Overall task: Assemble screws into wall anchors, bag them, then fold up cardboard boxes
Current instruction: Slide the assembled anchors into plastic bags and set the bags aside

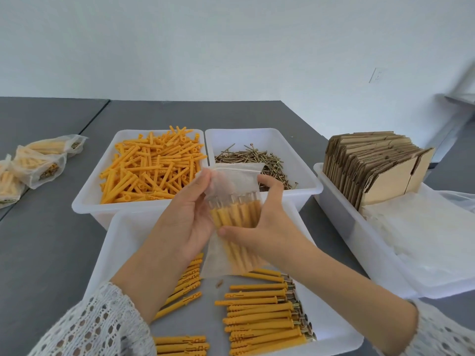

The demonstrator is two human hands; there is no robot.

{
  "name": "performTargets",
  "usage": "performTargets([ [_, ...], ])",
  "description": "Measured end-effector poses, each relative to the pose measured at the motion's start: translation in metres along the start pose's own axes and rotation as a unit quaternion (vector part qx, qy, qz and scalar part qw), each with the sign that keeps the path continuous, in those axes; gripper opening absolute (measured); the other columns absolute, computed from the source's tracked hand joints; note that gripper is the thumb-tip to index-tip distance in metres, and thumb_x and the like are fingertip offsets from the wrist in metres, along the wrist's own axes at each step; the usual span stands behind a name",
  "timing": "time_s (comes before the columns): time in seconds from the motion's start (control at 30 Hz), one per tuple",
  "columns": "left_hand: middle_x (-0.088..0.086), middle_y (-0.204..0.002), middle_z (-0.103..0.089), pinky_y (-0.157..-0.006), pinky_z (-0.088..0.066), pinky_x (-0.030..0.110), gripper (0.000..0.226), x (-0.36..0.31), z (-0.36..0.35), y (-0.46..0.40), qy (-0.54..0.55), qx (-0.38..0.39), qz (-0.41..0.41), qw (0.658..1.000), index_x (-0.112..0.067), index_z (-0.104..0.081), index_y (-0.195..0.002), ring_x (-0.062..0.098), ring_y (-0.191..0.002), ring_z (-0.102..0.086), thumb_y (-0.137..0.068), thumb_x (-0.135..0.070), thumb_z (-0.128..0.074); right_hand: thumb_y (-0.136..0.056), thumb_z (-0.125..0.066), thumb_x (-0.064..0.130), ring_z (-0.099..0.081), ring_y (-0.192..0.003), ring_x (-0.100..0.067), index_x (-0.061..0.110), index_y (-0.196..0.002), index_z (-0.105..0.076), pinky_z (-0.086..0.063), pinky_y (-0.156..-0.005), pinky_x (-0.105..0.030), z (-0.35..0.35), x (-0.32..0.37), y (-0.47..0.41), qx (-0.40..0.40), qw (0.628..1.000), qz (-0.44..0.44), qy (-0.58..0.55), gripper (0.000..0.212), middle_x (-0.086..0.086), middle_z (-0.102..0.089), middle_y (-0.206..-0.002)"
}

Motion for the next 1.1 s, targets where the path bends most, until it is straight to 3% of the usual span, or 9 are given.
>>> performTargets([
  [0.17, -0.002, -0.104, -0.071, -0.074, -0.059, 0.025, 0.04, -0.011, 0.004, -0.004, -0.097, -0.029, -0.068, 0.993, -0.01, -0.067, -0.115, 0.011, -0.092, -0.07, -0.085, -0.035, -0.059, -0.077, -0.078, 0.026, -0.065, -0.086, -0.012, 0.032, -0.117, -0.032, -0.058, -0.075, -0.031, 0.019, 0.023, -0.038, -0.086, 0.996, -0.02, -0.034, 0.062, 0.0, -0.063, -0.1],
  [0.23, -0.006, -0.109, -0.071, -0.085, -0.056, 0.029, 0.027, -0.013, 0.007, -0.006, -0.202, -0.067, -0.115, 0.97, -0.017, -0.069, -0.115, 0.01, -0.104, -0.068, -0.094, -0.03, -0.057, -0.081, -0.075, 0.024, -0.064, -0.093, -0.017, 0.026, -0.113, -0.036, -0.057, -0.08, -0.037, 0.03, 0.031, -0.068, -0.105, 0.989, -0.034, -0.095, 0.051, -0.001, -0.059, -0.103],
  [0.37, -0.01, -0.111, -0.066, -0.085, -0.047, 0.02, 0.023, -0.013, 0.012, -0.004, -0.461, -0.121, -0.26, 0.84, -0.029, -0.065, -0.109, 0.004, -0.102, -0.061, -0.1, -0.012, -0.052, -0.089, -0.066, 0.017, -0.06, -0.088, -0.017, 0.018, -0.113, -0.033, -0.056, -0.07, -0.033, 0.047, 0.037, -0.132, -0.135, 0.983, -0.053, -0.114, 0.041, -0.002, -0.053, -0.099],
  [0.47, -0.015, -0.106, -0.063, -0.071, -0.041, 0.006, 0.025, -0.013, 0.017, -0.004, -0.517, -0.126, -0.301, 0.792, -0.028, -0.064, -0.108, -0.004, -0.089, -0.056, -0.098, -0.008, -0.052, -0.091, -0.063, 0.016, -0.054, -0.079, -0.012, 0.016, -0.122, -0.028, -0.05, -0.062, -0.027, 0.046, 0.024, -0.158, -0.136, 0.99, -0.037, 0.025, 0.046, 0.001, -0.047, -0.091],
  [0.6, -0.013, -0.104, -0.062, -0.071, -0.04, 0.005, 0.025, -0.015, 0.023, -0.01, -0.531, -0.137, -0.298, 0.781, -0.024, -0.063, -0.107, -0.002, -0.088, -0.055, -0.096, -0.005, -0.051, -0.092, -0.062, 0.017, -0.047, -0.067, -0.009, 0.014, -0.127, -0.028, -0.044, -0.052, -0.016, 0.027, -0.008, -0.165, -0.039, 0.985, 0.007, 0.165, 0.049, 0.003, -0.045, -0.082],
  [0.7, -0.011, -0.103, -0.061, -0.07, -0.041, 0.006, 0.026, -0.012, 0.025, -0.012, -0.545, -0.139, -0.29, 0.774, -0.025, -0.064, -0.105, 0.001, -0.087, -0.055, -0.095, -0.004, -0.052, -0.095, -0.06, 0.028, -0.052, -0.079, -0.015, 0.013, -0.141, -0.025, -0.044, -0.066, -0.026, 0.021, -0.025, -0.16, 0.071, 0.96, -0.035, 0.267, 0.06, -0.006, -0.057, -0.101],
  [0.83, -0.01, -0.103, -0.061, -0.07, -0.042, 0.006, 0.027, -0.011, 0.027, -0.012, -0.559, -0.128, -0.292, 0.765, -0.025, -0.064, -0.105, 0.003, -0.088, -0.056, -0.094, -0.003, -0.052, -0.098, -0.053, 0.024, -0.052, -0.078, -0.014, 0.013, -0.148, -0.025, -0.037, -0.066, -0.027, 0.033, -0.006, -0.135, 0.055, 0.933, 0.044, 0.353, 0.058, 0.002, -0.053, -0.085],
  [0.97, -0.013, -0.102, -0.061, -0.068, -0.042, 0.005, 0.029, -0.01, 0.028, -0.012, -0.562, -0.115, -0.288, 0.767, -0.03, -0.063, -0.102, 0.001, -0.089, -0.056, -0.095, -0.004, -0.052, -0.099, -0.052, 0.026, -0.052, -0.102, -0.013, 0.019, -0.138, -0.044, -0.042, -0.083, -0.028, 0.054, 0.022, -0.083, 0.005, 0.913, 0.158, 0.375, 0.04, -0.001, -0.055, -0.118],
  [1.1, -0.016, -0.104, -0.063, -0.065, -0.04, 0.009, 0.026, -0.005, 0.03, -0.011, -0.578, -0.115, -0.268, 0.762, -0.033, -0.062, -0.103, 0.0, -0.092, -0.058, -0.097, -0.009, -0.051, -0.098, -0.05, 0.023, -0.049, -0.11, -0.009, 0.022, -0.123, -0.058, -0.038, -0.093, -0.019, 0.089, 0.044, -0.016, -0.034, 0.89, 0.249, 0.38, 0.026, 0.006, -0.054, -0.115],
])
Point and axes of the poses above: each hand's wrist, its own y-axis away from the middle knuckle, its own z-axis out of the back of the hand, x = y × z, the point moved 2 cm from there along -y, towards the middle knuckle
